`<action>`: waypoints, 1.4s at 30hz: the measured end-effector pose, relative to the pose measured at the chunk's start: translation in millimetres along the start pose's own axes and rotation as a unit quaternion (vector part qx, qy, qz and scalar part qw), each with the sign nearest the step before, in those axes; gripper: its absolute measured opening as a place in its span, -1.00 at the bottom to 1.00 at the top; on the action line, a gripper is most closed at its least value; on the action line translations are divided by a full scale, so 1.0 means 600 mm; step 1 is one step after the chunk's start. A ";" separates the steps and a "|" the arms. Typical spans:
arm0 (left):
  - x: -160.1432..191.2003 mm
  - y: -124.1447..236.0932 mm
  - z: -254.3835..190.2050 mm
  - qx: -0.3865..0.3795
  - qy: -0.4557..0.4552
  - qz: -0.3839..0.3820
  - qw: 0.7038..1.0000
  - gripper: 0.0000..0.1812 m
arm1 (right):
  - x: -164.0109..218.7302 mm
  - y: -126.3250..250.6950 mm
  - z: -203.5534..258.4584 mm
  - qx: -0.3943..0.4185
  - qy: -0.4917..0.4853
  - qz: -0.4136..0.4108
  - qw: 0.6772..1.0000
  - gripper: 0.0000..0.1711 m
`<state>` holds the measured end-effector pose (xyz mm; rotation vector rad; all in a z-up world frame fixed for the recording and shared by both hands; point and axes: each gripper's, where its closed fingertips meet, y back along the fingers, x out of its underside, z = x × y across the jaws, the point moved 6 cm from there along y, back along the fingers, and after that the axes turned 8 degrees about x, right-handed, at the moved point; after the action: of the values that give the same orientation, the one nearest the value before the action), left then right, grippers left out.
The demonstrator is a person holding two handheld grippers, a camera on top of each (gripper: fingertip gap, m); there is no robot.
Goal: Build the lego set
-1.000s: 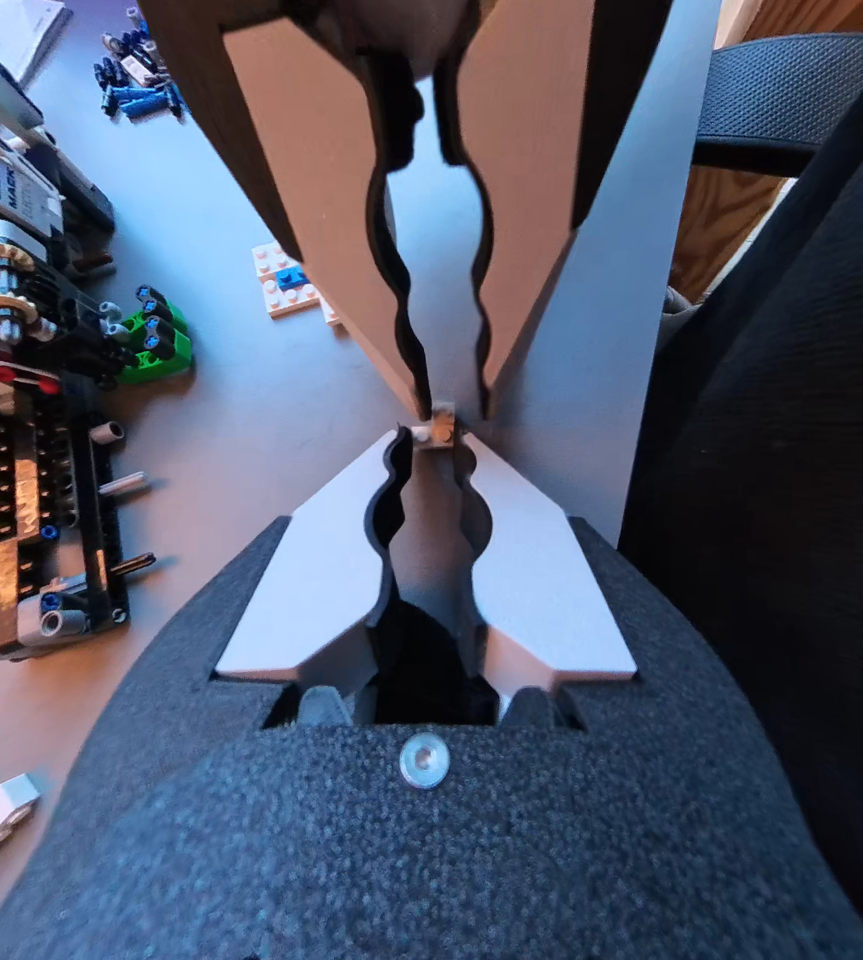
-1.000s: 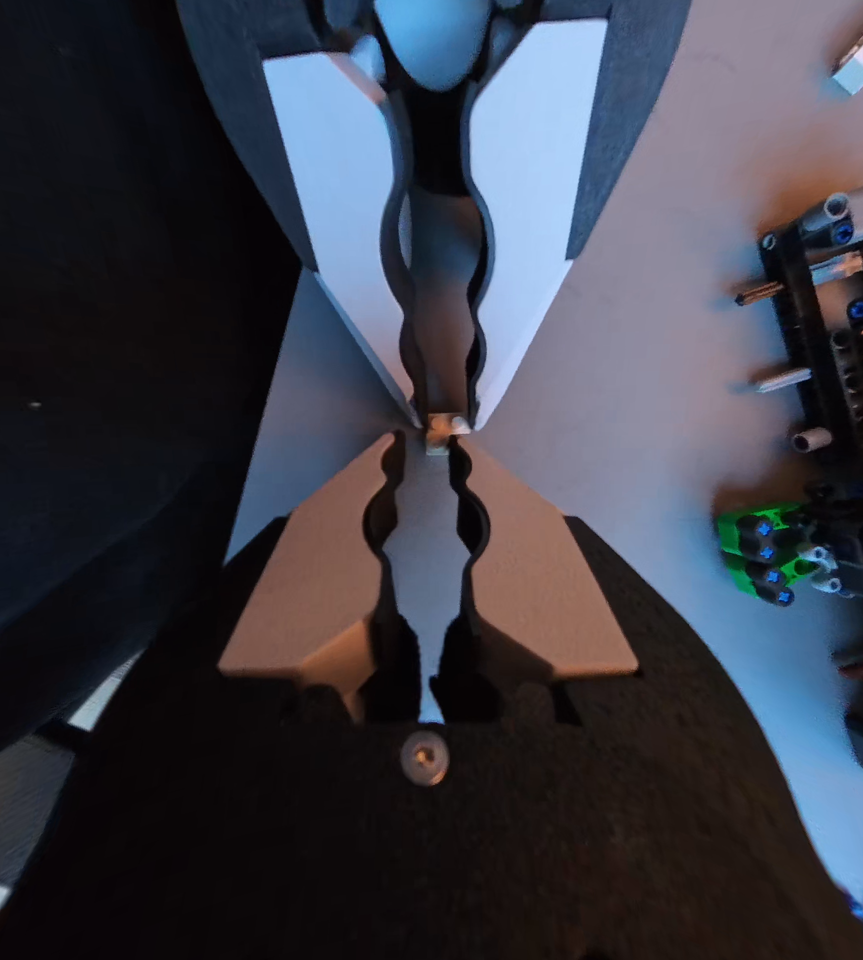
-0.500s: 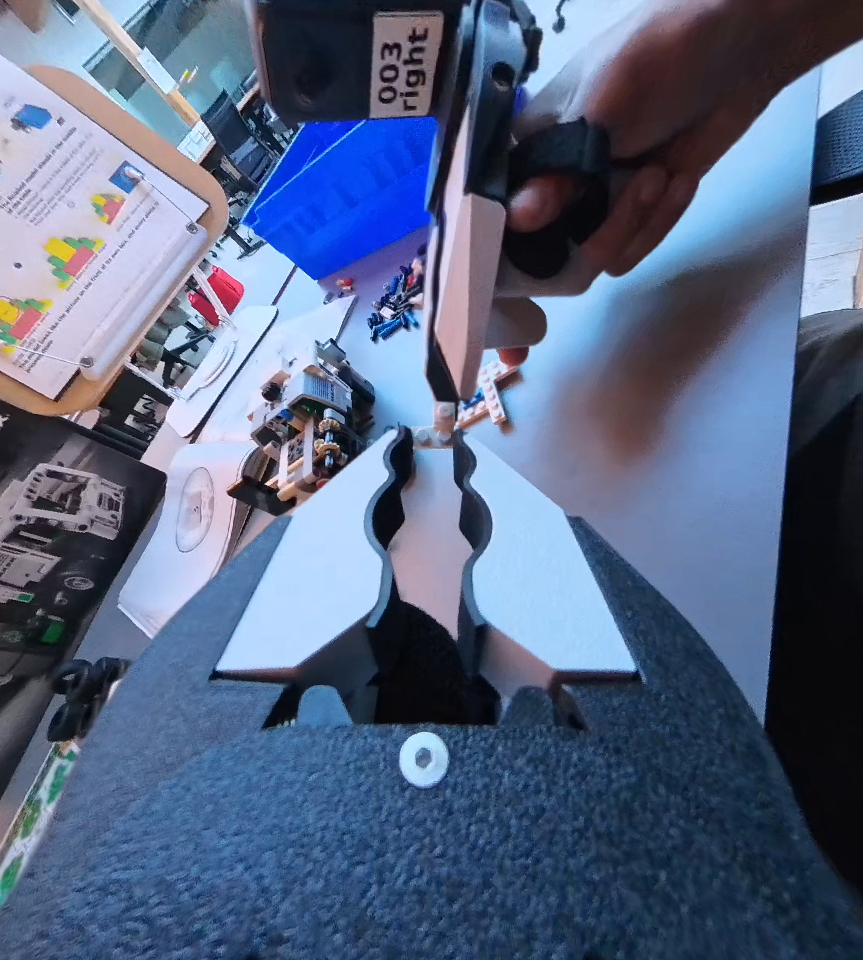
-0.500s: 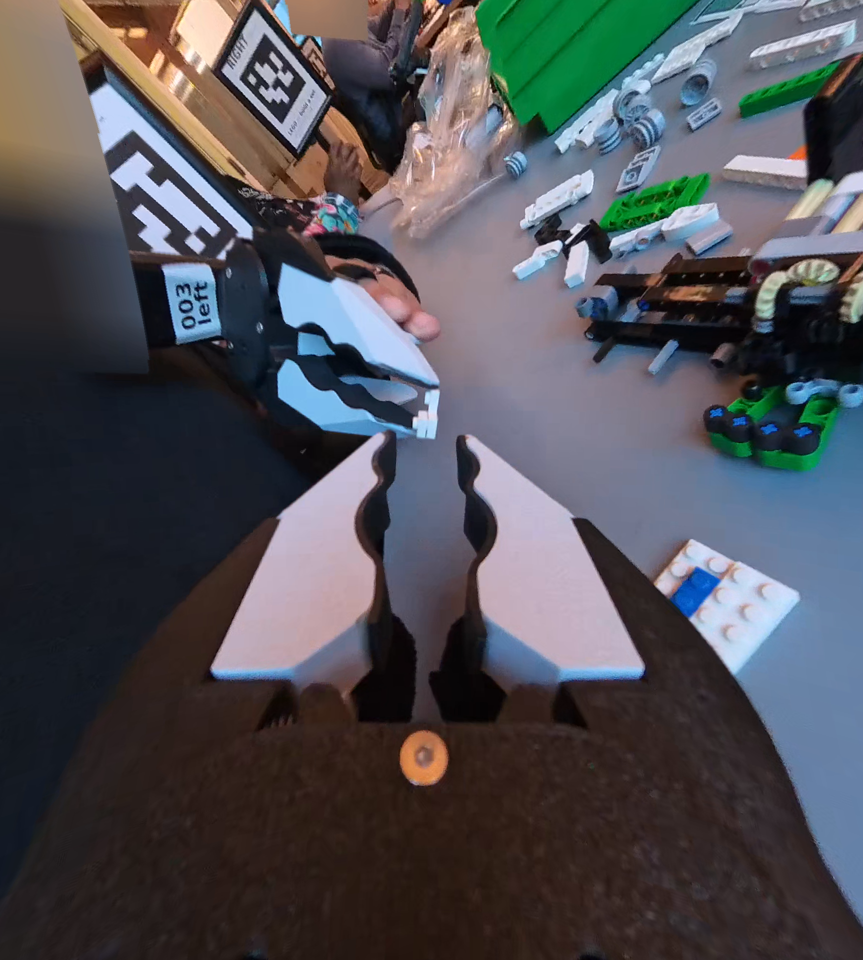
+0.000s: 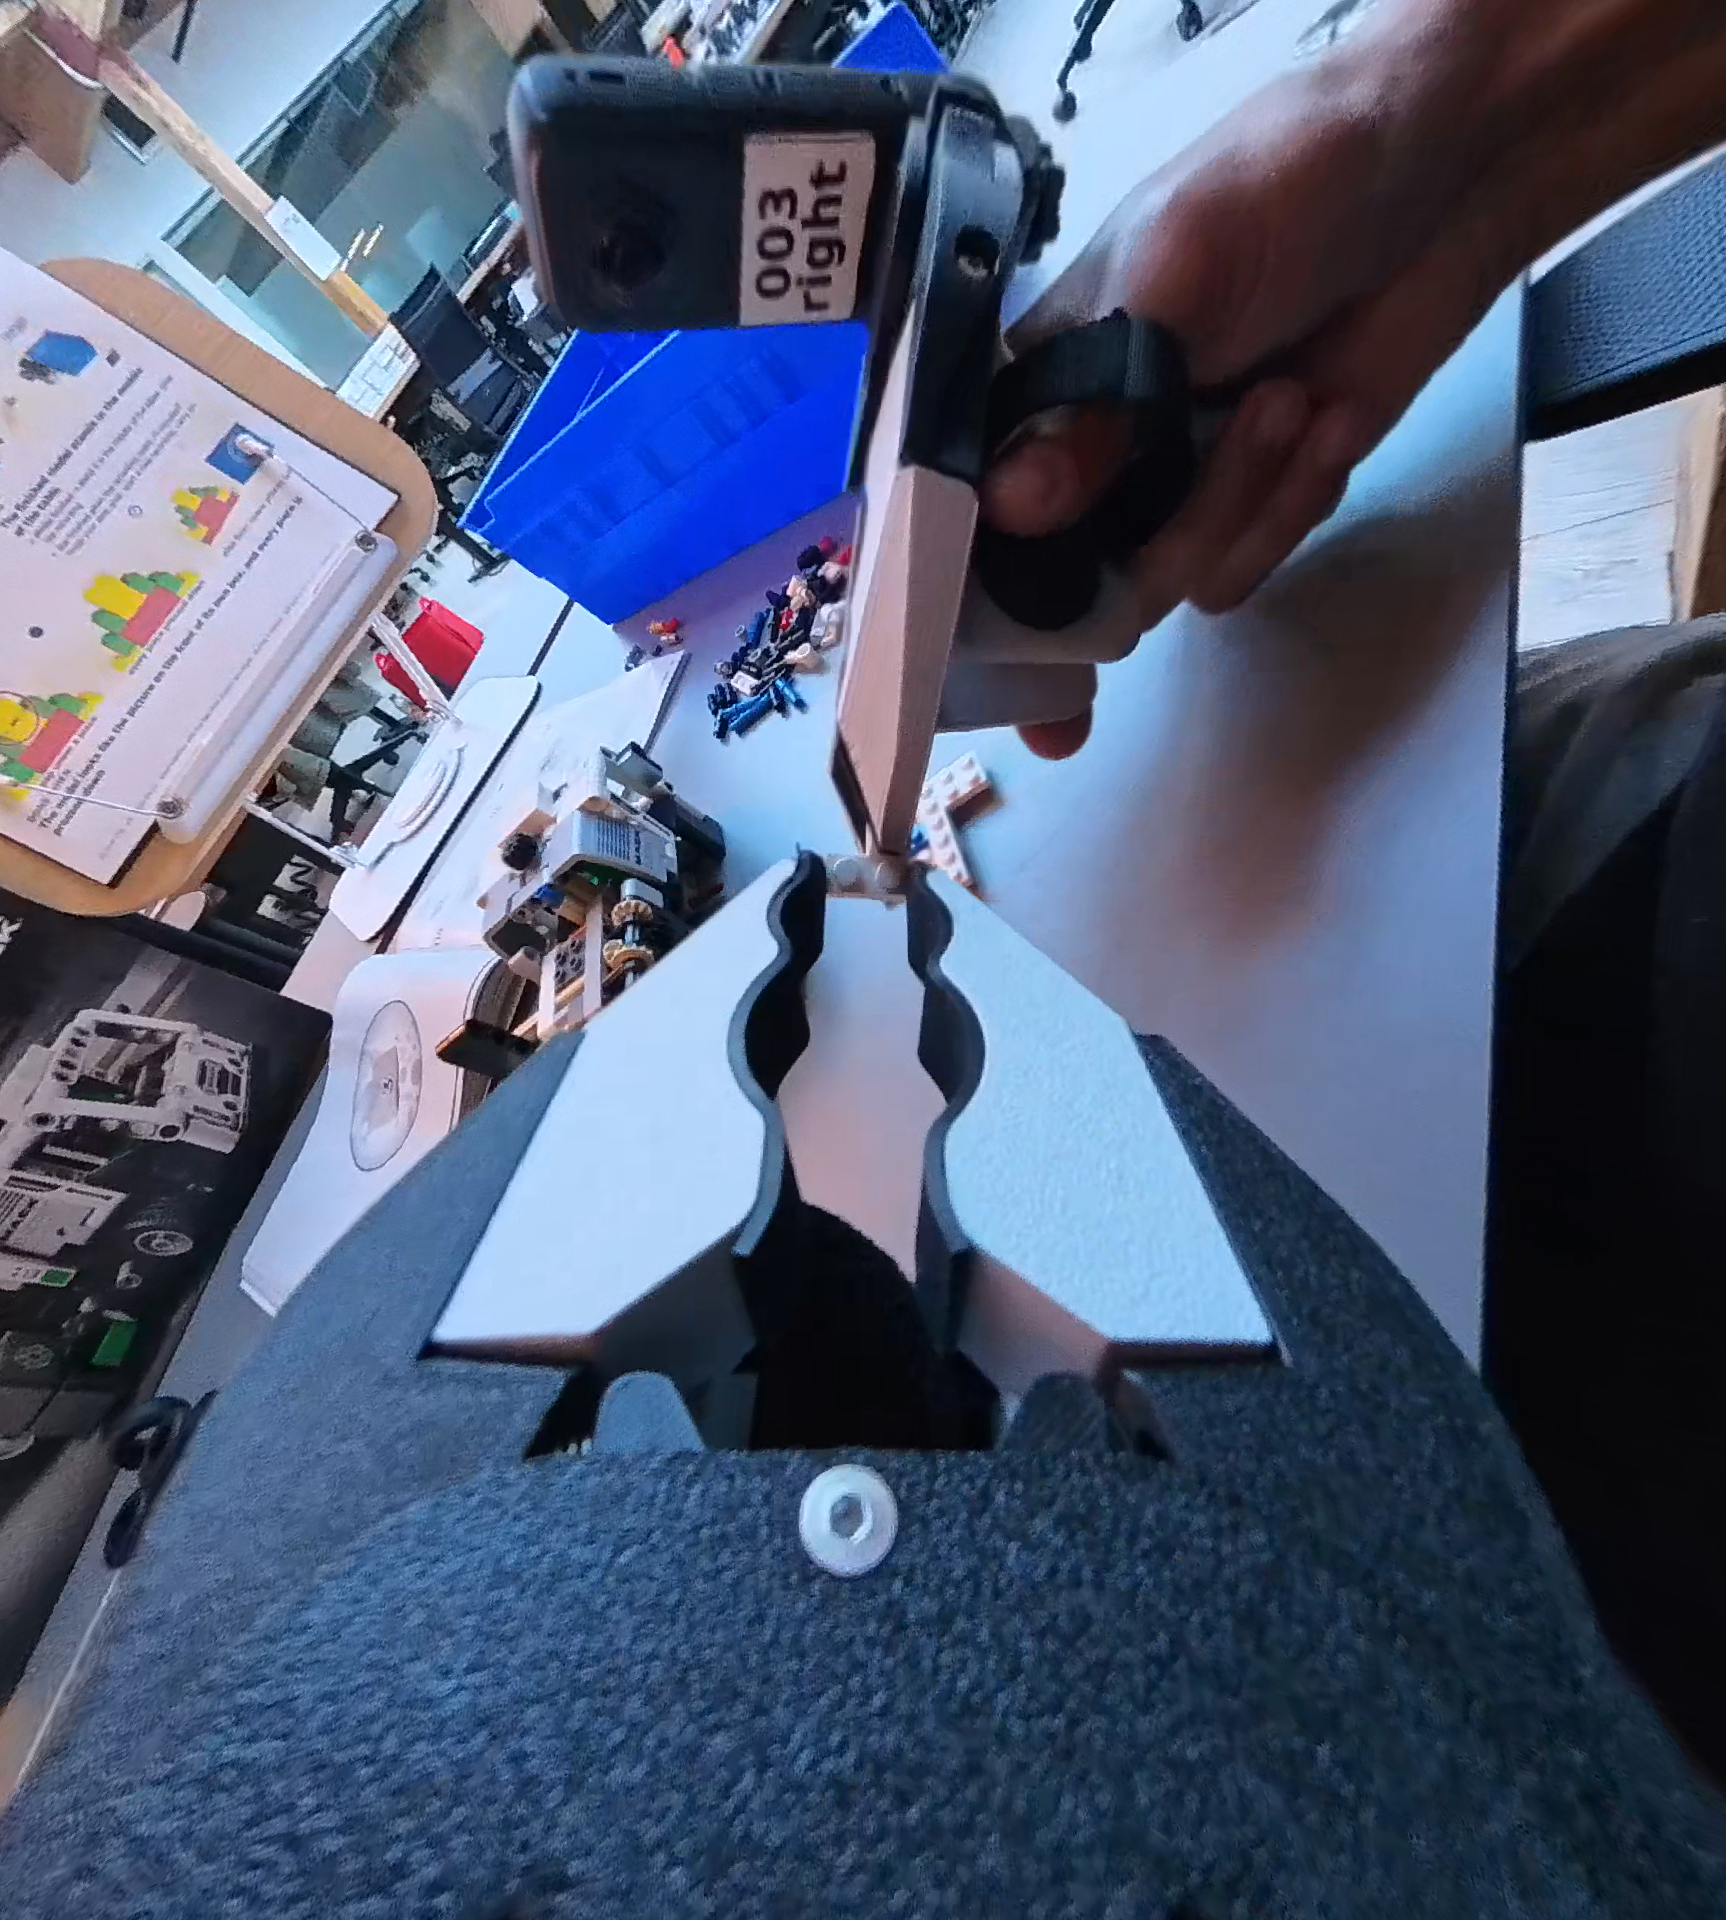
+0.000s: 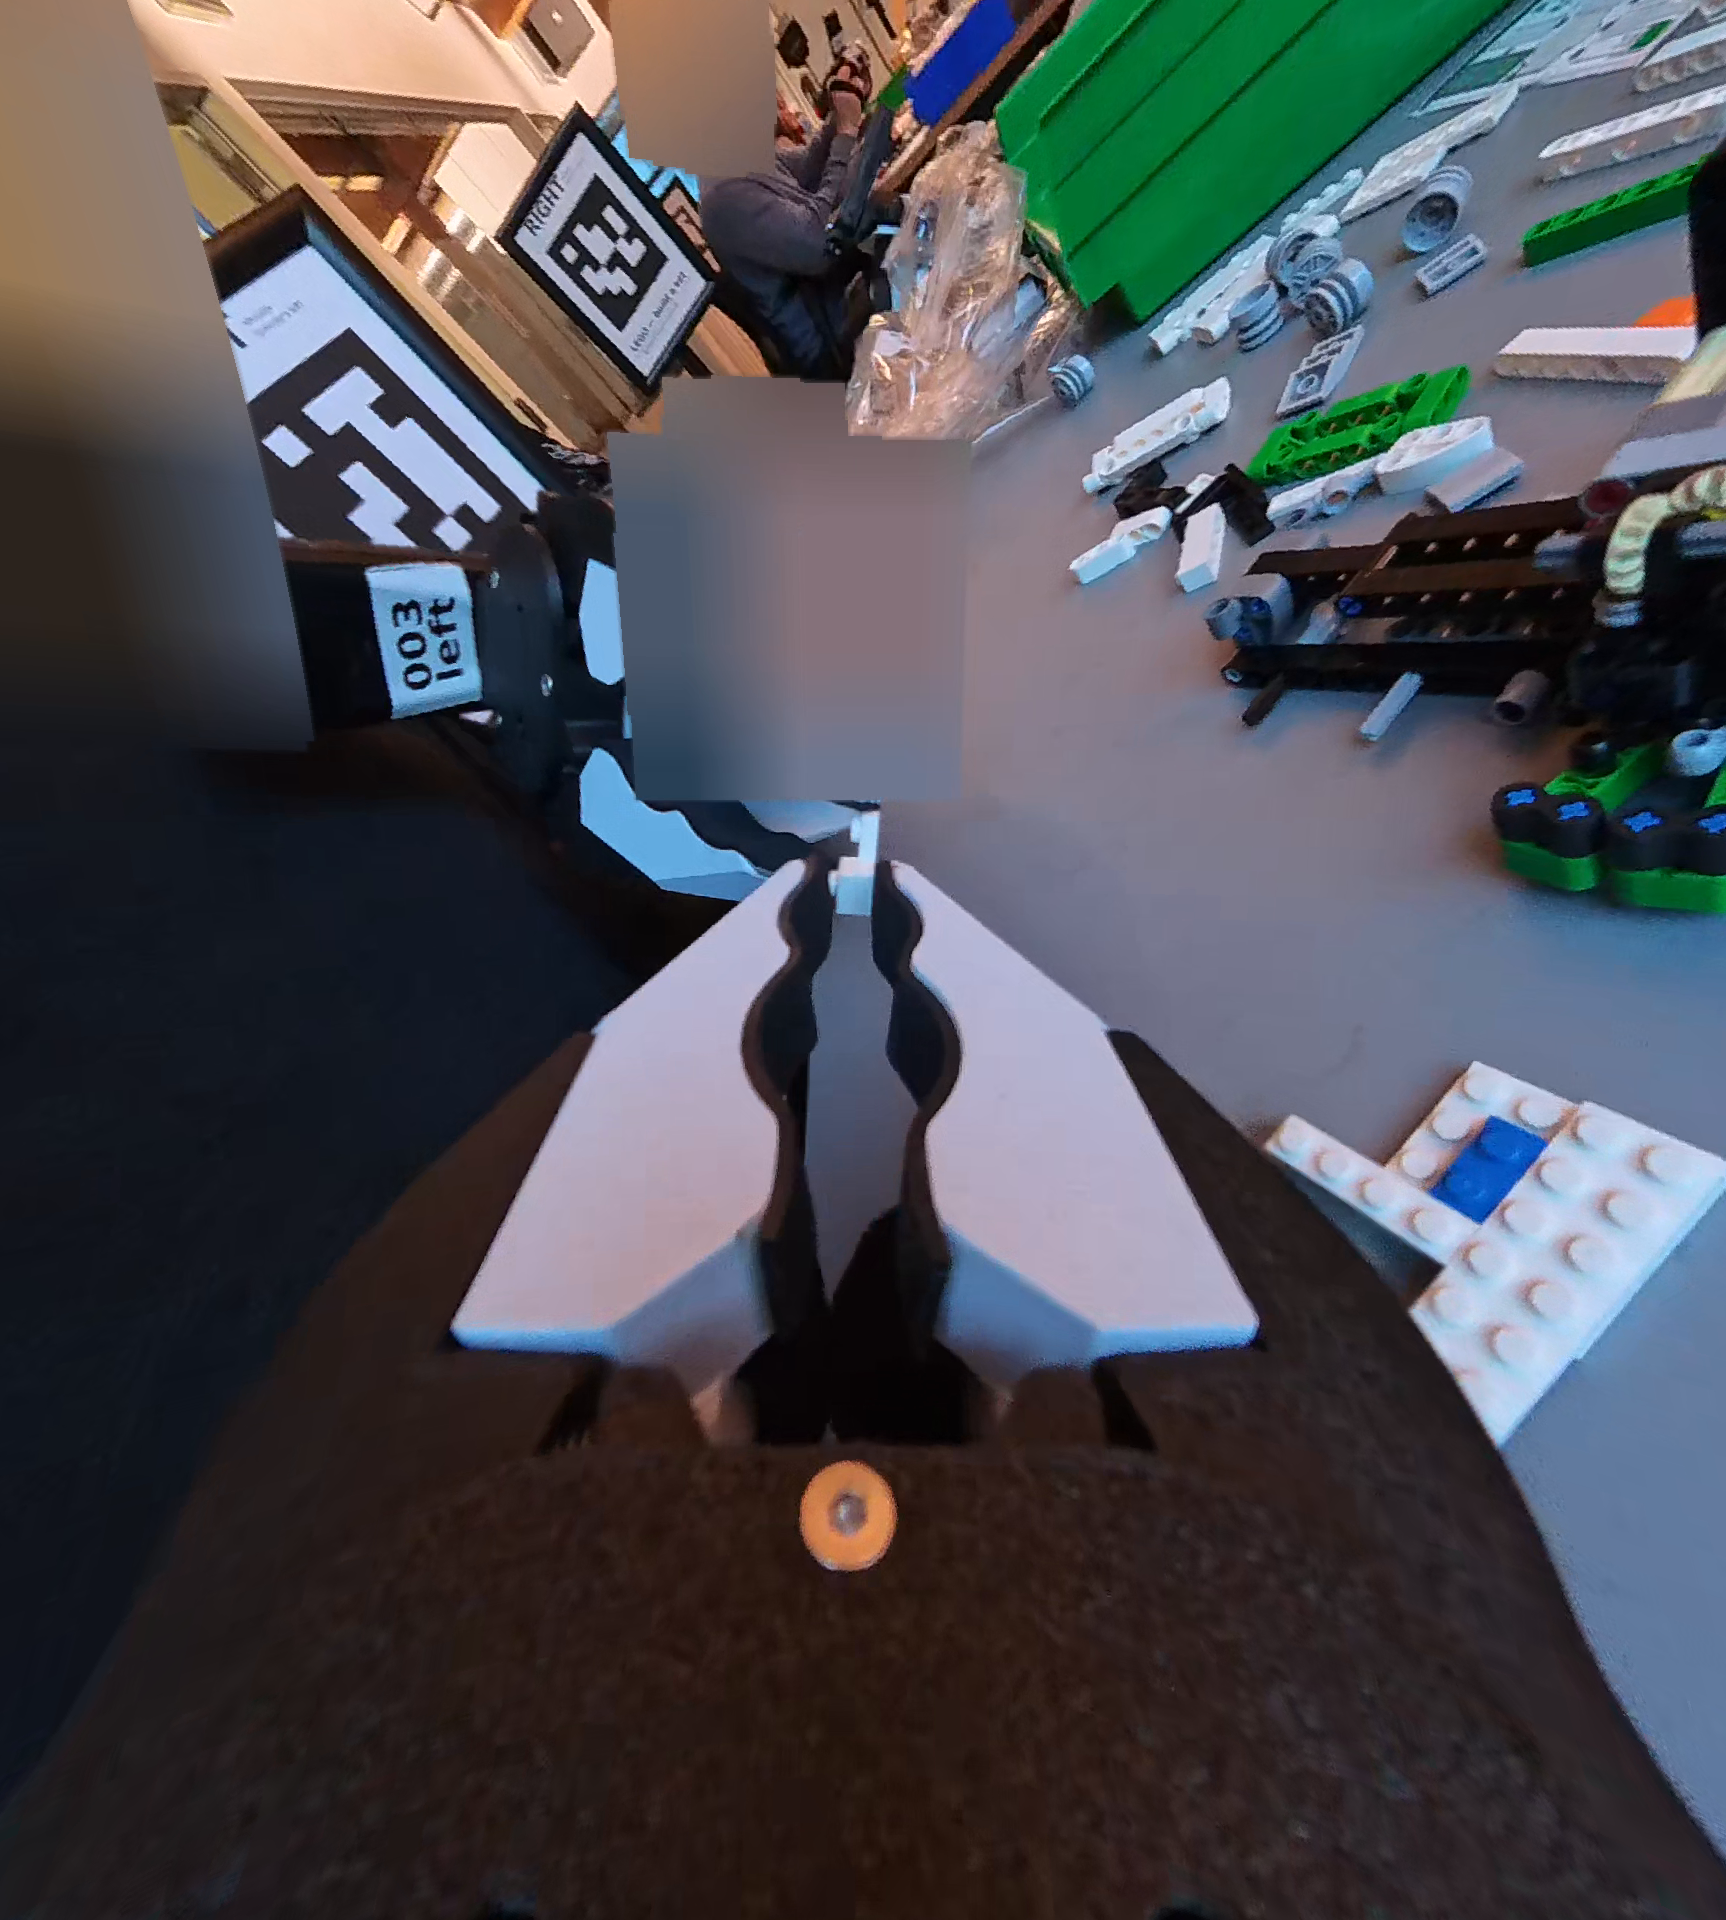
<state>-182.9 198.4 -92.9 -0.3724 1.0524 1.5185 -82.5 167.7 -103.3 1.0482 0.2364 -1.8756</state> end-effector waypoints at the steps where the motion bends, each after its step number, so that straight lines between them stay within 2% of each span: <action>1: -0.001 0.001 -0.001 0.004 0.000 -0.003 1.000 -0.85 | 0.002 0.001 0.000 -0.008 -0.005 0.001 1.000 -0.92; 5: -0.004 0.002 -0.001 0.007 0.003 0.002 1.000 -0.85 | 0.002 0.000 0.001 -0.018 -0.025 -0.008 0.999 -0.91; 12: -0.014 0.010 0.004 0.028 0.056 -0.050 0.997 -0.85 | 0.000 0.006 0.007 -0.084 -0.093 -0.034 0.992 -0.91; 18: -0.012 -0.004 0.010 0.130 0.102 -0.087 0.982 -0.85 | 0.011 0.017 -0.004 -0.127 -0.146 0.008 0.981 -0.91; 20: -0.007 -0.013 0.016 0.169 0.129 -0.087 0.973 -0.85 | 0.012 0.020 -0.009 -0.101 -0.135 0.015 0.986 -0.91; 22: -0.003 -0.021 0.024 0.185 0.151 -0.087 0.967 -0.85 | 0.006 0.028 -0.008 -0.048 -0.065 0.002 0.997 -0.89; 24: -0.001 -0.026 0.030 0.206 0.184 -0.089 0.957 -0.85 | -0.002 0.042 -0.004 0.022 0.030 -0.015 0.999 -0.76; 27: 0.006 -0.033 0.034 0.241 0.228 -0.092 0.939 -0.85 | 0.000 0.050 0.007 0.112 0.184 0.009 0.976 -0.77; 29: 0.012 -0.039 0.031 0.261 0.240 -0.081 0.931 -0.85 | 0.005 0.041 0.014 0.151 0.257 0.061 0.953 -0.79; 34: 0.015 -0.049 0.014 0.278 0.208 -0.030 0.937 -0.85 | 0.016 0.017 0.018 0.211 0.371 0.186 0.885 -0.80; 36: 0.012 -0.050 0.009 0.281 0.197 -0.020 0.939 -0.85 | 0.024 0.009 0.019 0.207 0.389 0.221 0.870 -0.89; 42: 0.011 -0.048 0.000 0.295 0.172 0.009 0.940 -0.85 | 0.032 0.000 0.026 0.202 0.459 0.271 0.822 -0.92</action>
<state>-158.6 199.5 -109.1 -0.2038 1.7273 1.0967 -94.9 146.8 -108.3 2.0251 0.0602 -0.7973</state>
